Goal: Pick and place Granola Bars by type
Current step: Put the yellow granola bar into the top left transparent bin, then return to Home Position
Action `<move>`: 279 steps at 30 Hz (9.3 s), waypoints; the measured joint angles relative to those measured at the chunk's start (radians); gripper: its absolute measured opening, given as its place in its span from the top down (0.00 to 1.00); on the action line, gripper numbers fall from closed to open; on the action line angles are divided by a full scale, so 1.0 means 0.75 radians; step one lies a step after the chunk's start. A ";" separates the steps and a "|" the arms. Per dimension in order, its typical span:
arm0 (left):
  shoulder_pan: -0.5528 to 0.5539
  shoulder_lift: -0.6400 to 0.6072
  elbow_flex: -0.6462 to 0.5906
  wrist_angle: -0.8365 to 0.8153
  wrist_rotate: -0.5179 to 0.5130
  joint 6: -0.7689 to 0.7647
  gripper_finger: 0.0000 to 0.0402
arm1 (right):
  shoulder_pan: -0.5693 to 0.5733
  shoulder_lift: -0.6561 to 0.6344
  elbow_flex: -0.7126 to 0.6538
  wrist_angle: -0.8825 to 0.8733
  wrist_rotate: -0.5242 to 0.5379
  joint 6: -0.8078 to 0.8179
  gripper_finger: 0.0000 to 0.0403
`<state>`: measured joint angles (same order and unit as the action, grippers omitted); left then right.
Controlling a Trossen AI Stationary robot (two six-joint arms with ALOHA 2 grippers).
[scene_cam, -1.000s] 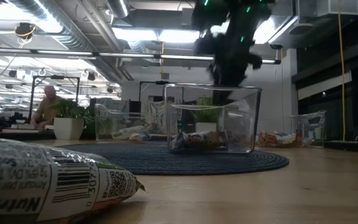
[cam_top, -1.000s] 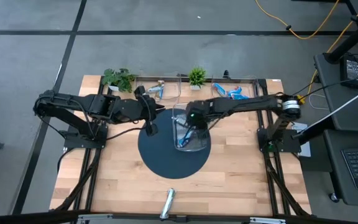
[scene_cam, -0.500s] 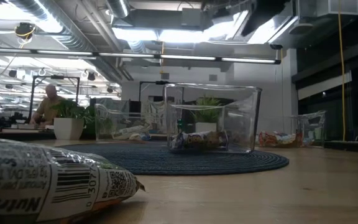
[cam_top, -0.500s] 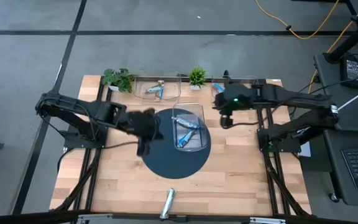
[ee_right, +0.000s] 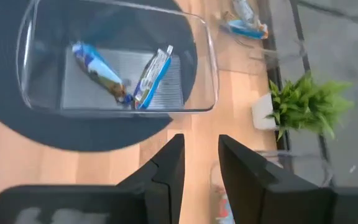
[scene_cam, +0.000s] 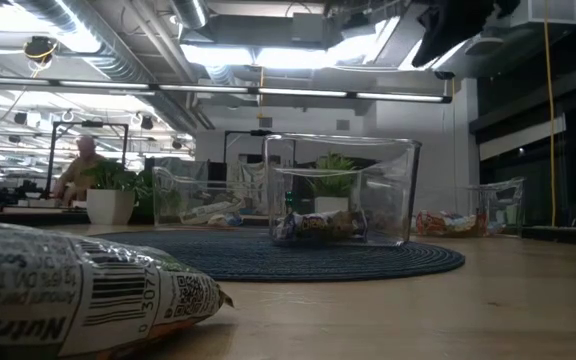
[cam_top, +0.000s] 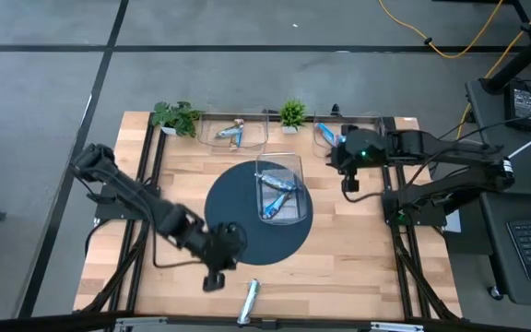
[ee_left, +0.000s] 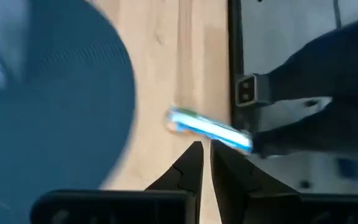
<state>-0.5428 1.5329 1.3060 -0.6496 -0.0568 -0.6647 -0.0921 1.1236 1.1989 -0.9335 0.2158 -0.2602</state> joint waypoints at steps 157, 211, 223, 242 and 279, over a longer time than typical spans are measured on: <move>1.891 -0.021 0.212 -0.204 0.354 0.980 1.00 | -0.049 -0.010 -0.126 0.221 -0.150 -0.075 0.75; 1.691 0.236 0.415 -0.476 0.540 1.252 0.65 | -0.049 -0.018 -0.126 0.202 -0.071 -0.004 0.75; 1.217 -0.226 0.187 0.021 0.977 1.115 0.96 | -0.135 -0.290 -0.128 0.223 -0.078 0.102 0.97; 0.756 -0.427 -0.990 1.596 0.739 0.292 0.99 | -0.133 -0.882 -0.713 0.737 -0.350 0.273 0.99; 0.796 -1.695 -1.730 1.115 -0.052 0.246 1.00 | -0.132 -0.880 -0.717 0.719 -0.357 0.414 0.95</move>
<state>0.0544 0.2615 0.0086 0.1864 -0.0957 -0.4799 -0.1913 0.4633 0.6609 -0.3943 -0.0517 0.0502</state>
